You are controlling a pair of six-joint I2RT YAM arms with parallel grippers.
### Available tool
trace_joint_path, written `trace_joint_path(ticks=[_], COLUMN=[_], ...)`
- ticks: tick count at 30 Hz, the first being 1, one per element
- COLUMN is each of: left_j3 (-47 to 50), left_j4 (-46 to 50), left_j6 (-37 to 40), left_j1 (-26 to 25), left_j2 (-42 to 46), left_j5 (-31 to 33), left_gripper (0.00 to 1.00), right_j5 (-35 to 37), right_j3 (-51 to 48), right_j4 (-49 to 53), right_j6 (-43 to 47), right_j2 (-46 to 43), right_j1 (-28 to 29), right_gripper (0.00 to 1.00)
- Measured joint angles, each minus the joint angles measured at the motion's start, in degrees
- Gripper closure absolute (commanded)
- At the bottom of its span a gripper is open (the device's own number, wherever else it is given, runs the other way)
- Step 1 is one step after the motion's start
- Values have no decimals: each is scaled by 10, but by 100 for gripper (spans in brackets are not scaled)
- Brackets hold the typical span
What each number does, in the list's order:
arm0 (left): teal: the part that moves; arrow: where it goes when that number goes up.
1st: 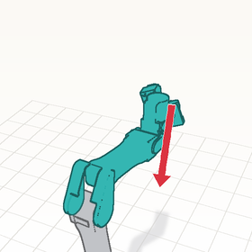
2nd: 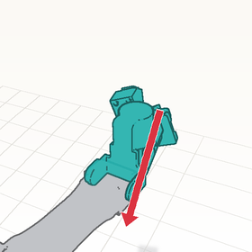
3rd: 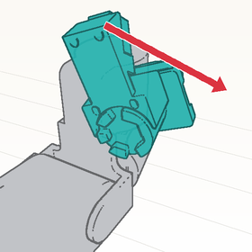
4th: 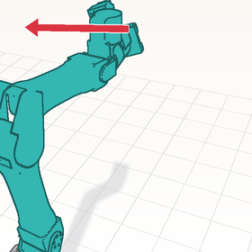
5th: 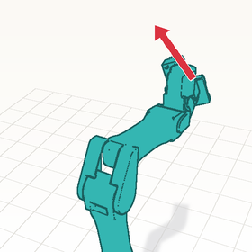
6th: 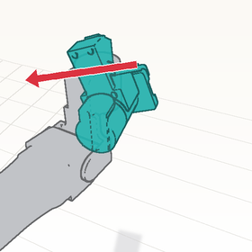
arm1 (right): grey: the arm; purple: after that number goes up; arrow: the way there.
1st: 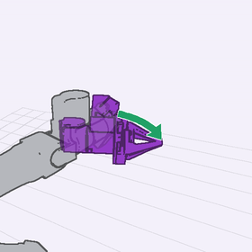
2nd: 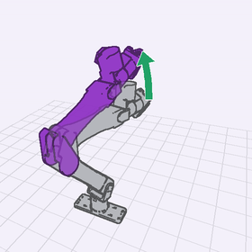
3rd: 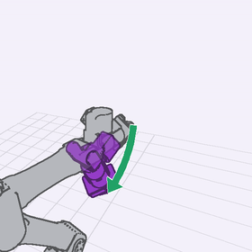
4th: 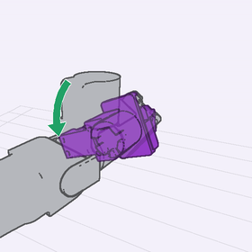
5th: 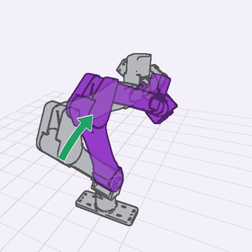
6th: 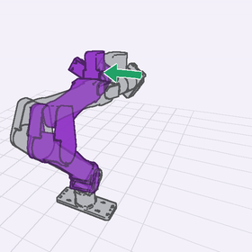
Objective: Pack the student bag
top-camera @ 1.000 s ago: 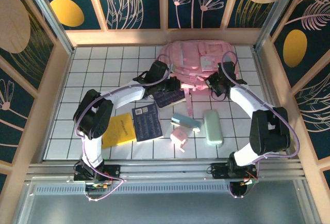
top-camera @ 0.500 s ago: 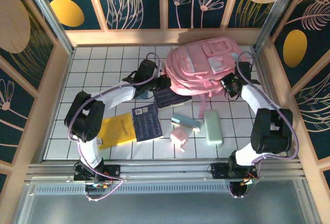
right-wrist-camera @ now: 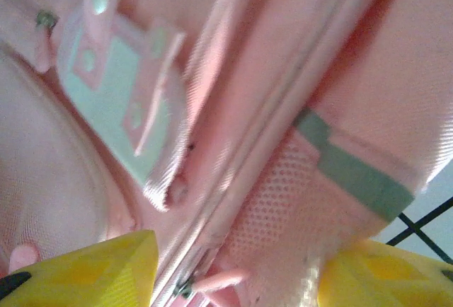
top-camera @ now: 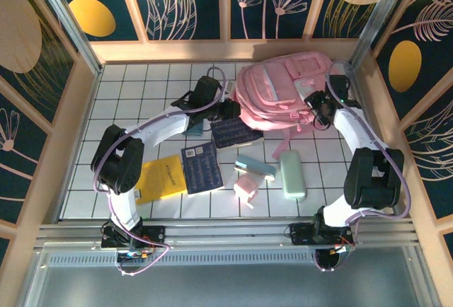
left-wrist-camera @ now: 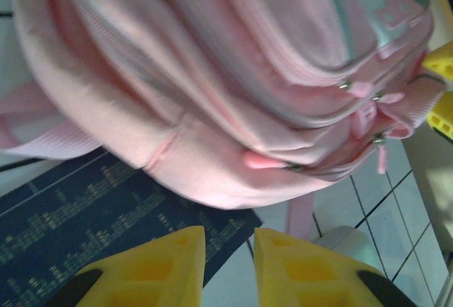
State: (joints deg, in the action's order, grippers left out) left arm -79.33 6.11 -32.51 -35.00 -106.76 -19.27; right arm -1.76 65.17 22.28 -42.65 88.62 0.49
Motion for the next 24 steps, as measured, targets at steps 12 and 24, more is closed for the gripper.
trace_joint_path(ticks=[12,24], left_j3=[51,85], left_j4=[12,-2], left_j6=[5,25], left_j1=[4,19], left_j2=[27,61], left_j5=[68,36], left_gripper=[75,56], right_j5=[42,-174], right_j3=[99,207], right_j4=[-9,-27], right_j6=[225,248], right_j2=[29,227], right_j1=[210,101], right_gripper=[28,41])
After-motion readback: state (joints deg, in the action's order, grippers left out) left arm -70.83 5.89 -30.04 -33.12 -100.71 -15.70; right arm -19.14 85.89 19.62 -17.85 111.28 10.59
